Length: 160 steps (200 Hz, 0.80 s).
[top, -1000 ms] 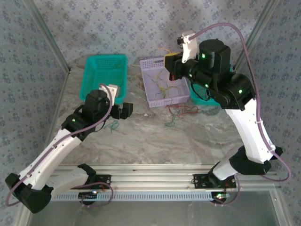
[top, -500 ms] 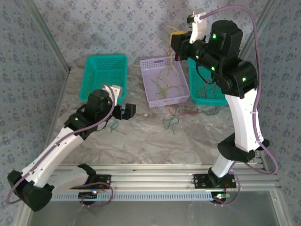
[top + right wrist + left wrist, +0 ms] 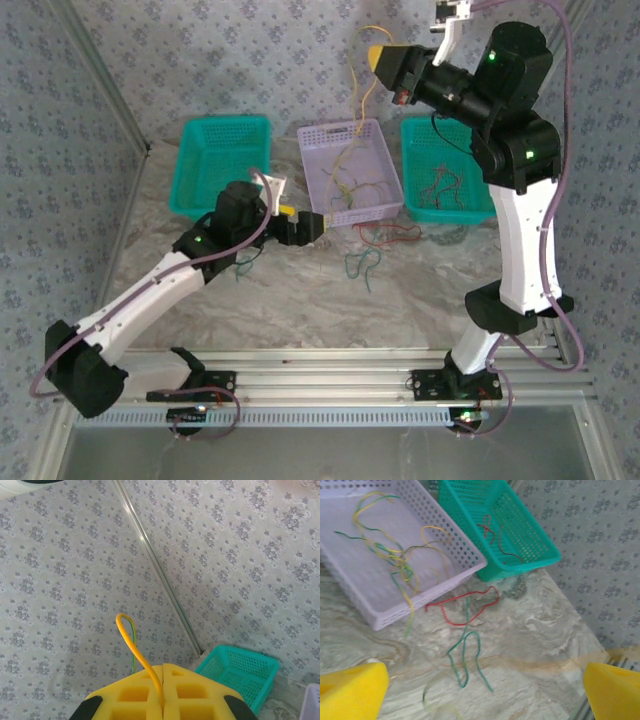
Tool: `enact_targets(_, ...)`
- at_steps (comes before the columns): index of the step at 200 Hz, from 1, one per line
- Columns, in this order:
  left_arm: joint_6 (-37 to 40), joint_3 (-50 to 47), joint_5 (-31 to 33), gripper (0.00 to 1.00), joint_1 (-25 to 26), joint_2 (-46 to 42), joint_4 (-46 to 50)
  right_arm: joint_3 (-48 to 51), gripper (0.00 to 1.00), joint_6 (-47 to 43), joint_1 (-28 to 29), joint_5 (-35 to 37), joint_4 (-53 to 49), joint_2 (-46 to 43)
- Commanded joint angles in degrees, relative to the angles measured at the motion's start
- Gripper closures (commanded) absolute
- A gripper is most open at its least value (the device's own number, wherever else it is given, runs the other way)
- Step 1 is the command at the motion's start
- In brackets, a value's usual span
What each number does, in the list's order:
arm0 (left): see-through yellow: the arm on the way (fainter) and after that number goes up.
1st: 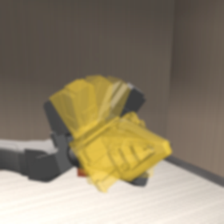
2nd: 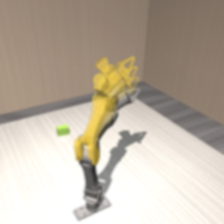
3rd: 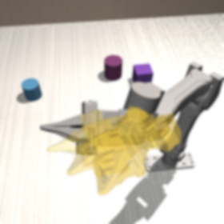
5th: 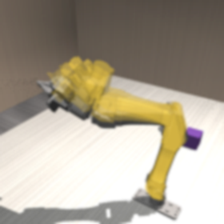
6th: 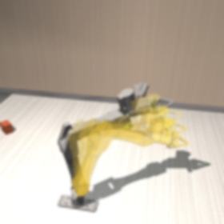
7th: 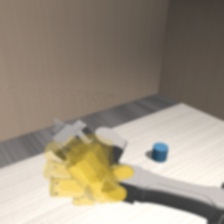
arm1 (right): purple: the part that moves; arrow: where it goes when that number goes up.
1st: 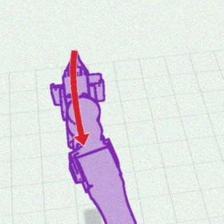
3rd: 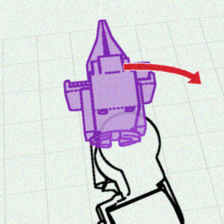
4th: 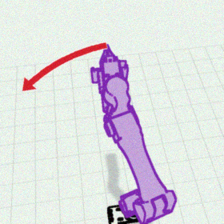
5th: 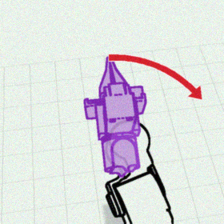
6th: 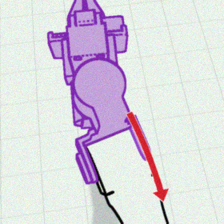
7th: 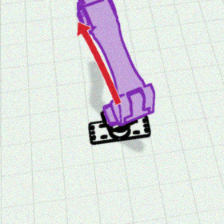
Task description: Untangle the cables
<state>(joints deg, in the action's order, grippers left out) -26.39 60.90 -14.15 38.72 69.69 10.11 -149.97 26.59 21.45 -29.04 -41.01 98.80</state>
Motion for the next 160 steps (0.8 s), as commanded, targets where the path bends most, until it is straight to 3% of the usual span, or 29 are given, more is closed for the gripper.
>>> enact_targets(1, -1.8, 3.9, -1.8, 0.00, 1.0, 1.2, -5.8, -0.5, 1.00, 4.9, -2.8, -5.1, 4.1, 3.1)
enact_targets(28, -1.6, 6.1, -2.4, 0.00, 1.1, 4.6, -6.8, -1.4, 1.00, 9.0, -3.4, -12.0, 6.3, 5.9)
enact_targets(50, -2.2, 9.3, -5.4, 0.00, 1.1, 9.0, -8.1, -1.2, 1.00, 6.5, -1.5, -10.7, 5.7, 5.9)
enact_targets(78, -1.2, 12.5, -7.8, 0.00, 1.6, 12.3, -7.5, -1.4, 1.00, 8.2, -3.9, -10.9, 6.3, 7.8)
enact_targets(110, 0.5, 13.3, -7.8, 0.00, 1.7, 13.0, -7.6, -2.7, 1.00, 12.9, -6.1, -14.9, 11.3, 11.8)
enact_targets(160, 3.4, 20.3, -7.6, 0.00, 1.6, 18.3, -2.7, -4.1, 1.00, 12.1, -9.0, -13.2, 11.8, 17.5)
